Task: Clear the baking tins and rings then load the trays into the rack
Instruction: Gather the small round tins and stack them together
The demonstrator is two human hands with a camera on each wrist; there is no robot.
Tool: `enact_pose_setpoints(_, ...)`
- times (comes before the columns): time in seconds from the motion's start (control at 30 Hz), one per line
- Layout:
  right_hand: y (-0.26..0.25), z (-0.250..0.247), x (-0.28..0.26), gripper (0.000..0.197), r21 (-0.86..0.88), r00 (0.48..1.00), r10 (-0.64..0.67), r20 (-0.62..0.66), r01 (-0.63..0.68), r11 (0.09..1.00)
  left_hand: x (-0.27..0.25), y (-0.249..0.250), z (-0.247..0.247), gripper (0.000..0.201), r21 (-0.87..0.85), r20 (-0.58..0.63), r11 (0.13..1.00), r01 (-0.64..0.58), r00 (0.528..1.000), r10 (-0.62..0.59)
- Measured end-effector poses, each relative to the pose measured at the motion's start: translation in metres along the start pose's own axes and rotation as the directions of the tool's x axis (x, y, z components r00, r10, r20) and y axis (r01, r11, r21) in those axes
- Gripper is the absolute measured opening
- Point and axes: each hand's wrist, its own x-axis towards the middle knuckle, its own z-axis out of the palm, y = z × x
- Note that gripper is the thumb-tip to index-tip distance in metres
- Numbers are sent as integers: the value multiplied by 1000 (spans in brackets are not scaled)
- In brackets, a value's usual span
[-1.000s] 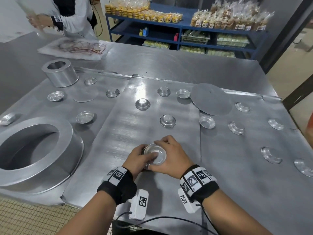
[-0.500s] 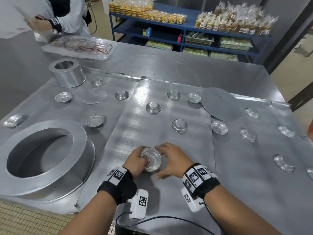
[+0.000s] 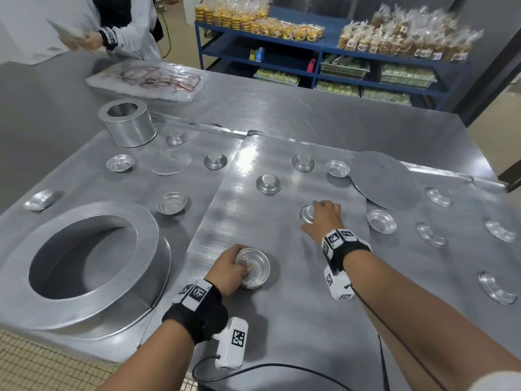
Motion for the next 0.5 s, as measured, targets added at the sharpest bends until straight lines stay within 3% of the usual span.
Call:
enact_pose_setpoints(0.23, 10, 8, 19, 67, 13, 993, 96, 72, -97, 995, -7, 0, -10, 34, 9, -32, 1000, -1, 999, 2)
enact_pose_setpoints(0.5, -1, -9, -3, 62, 165, 1000, -7, -6, 8, 986, -14, -2, -11, 37, -42, -69, 998, 47, 996, -50)
